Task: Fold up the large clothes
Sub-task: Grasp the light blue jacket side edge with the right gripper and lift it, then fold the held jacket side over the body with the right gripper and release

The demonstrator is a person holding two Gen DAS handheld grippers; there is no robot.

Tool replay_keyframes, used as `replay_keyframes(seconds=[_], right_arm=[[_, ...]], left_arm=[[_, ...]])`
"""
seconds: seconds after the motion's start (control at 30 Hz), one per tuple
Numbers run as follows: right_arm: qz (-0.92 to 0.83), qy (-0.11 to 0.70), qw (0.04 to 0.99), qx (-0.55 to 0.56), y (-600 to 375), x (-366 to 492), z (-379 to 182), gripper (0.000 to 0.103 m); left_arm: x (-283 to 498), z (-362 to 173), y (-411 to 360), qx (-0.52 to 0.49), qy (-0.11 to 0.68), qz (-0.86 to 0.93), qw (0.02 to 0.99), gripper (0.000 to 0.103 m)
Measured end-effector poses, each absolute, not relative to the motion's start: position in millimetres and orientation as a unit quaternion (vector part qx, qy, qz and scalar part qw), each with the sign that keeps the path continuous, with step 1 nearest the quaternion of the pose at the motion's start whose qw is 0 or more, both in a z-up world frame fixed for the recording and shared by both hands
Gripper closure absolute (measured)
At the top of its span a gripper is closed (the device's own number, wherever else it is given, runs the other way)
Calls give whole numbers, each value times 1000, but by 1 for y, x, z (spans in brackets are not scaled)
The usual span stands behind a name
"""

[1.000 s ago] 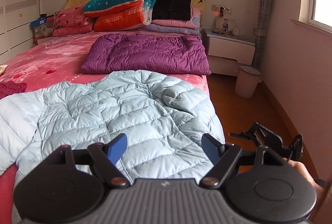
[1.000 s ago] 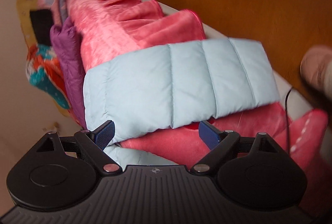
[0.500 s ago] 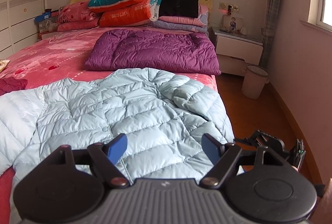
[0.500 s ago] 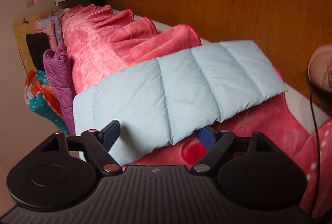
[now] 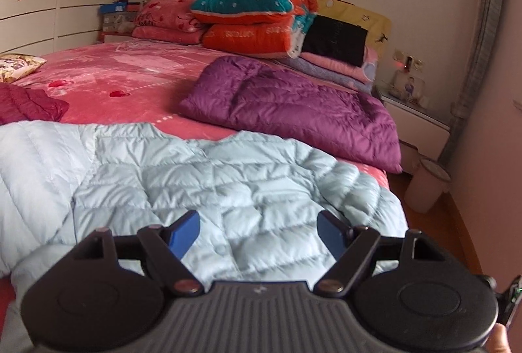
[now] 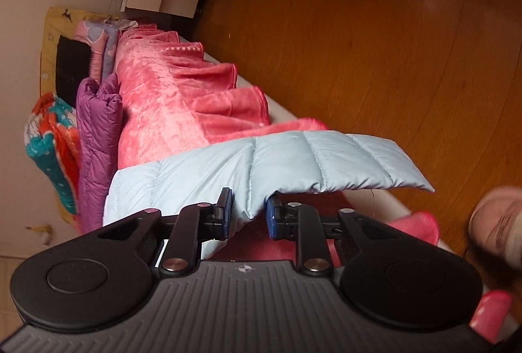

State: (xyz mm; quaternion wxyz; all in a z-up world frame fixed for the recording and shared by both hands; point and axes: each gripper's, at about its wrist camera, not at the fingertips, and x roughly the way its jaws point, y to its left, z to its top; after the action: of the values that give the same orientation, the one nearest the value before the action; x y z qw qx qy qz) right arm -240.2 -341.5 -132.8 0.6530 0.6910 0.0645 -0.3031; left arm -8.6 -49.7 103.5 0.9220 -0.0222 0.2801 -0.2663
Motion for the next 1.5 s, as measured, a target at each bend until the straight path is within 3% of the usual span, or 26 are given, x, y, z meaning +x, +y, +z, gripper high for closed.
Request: replay_keyframes(seconds=[0.47,0.9,1.17,1.3,1.5], right_arm=[[-353,77,737,571,-350,-227,-91,82],[-341,91,891,287,-320,-172,28,82],[-206,103,971,68,-226,-93,94,82],[-96,122,987,-31,-155,-54,94,83],[41,191,969,-149,-74,-16,44,84]], left_arm=[[48,78,-21,-53,279,-254,925,24],[80,78,28,-96,256,-189,943,23],[99,86,60,-153,248,-160,943,22],[108,88,76,-188,249,-147,939,22],[119,90,98,-232,251,-145,928,22]])
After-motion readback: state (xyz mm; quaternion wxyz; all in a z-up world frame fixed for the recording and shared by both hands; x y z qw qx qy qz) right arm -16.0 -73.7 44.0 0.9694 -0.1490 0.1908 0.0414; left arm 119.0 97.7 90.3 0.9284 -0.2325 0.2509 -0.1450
